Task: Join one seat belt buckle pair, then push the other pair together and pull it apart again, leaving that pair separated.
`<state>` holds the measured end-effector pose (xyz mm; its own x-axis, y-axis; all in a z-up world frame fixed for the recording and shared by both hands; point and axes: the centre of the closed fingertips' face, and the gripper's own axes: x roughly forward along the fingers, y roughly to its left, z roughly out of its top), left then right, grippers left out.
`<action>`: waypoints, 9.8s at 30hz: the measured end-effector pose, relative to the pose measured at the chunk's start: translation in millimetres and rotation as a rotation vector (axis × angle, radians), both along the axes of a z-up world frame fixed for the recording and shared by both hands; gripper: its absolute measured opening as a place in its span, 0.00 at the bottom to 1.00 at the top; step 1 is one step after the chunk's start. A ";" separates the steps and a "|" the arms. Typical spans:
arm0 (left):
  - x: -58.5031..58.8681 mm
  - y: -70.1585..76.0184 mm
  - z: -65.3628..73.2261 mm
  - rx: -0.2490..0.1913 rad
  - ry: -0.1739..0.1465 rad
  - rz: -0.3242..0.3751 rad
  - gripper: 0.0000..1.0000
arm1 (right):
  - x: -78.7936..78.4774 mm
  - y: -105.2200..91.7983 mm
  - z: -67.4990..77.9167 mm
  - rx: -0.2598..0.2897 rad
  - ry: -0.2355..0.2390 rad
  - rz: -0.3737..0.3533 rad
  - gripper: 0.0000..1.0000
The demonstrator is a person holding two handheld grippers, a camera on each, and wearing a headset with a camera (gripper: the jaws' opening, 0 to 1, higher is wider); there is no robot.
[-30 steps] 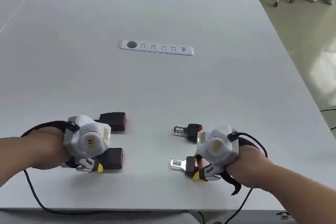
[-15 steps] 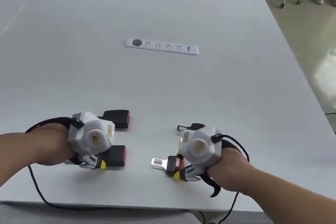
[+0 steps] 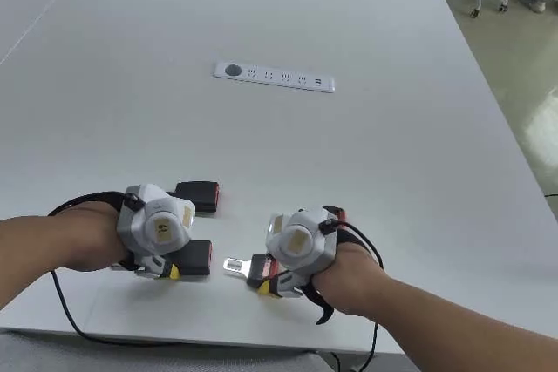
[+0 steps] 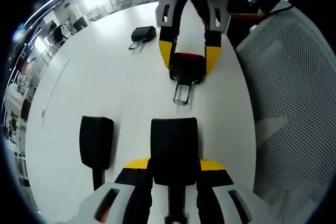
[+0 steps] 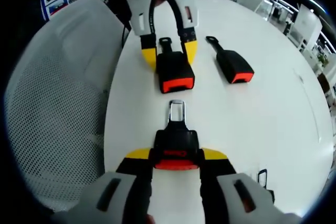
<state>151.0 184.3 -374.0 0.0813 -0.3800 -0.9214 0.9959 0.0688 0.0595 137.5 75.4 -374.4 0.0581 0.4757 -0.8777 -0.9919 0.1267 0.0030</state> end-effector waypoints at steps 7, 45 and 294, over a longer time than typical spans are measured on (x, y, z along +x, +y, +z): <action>-0.1 0.0 0.0 0.001 0.002 0.001 0.33 | 5.7 11.7 -0.2 -0.004 0.000 0.016 0.35; -2.3 -1.2 -1.9 0.058 0.047 -0.056 0.33 | 9.5 30.5 1.4 0.044 -0.007 0.162 0.34; 115.6 -8.8 0.8 0.014 -0.036 -0.053 0.32 | 122.3 56.9 4.7 0.055 -0.030 0.093 0.33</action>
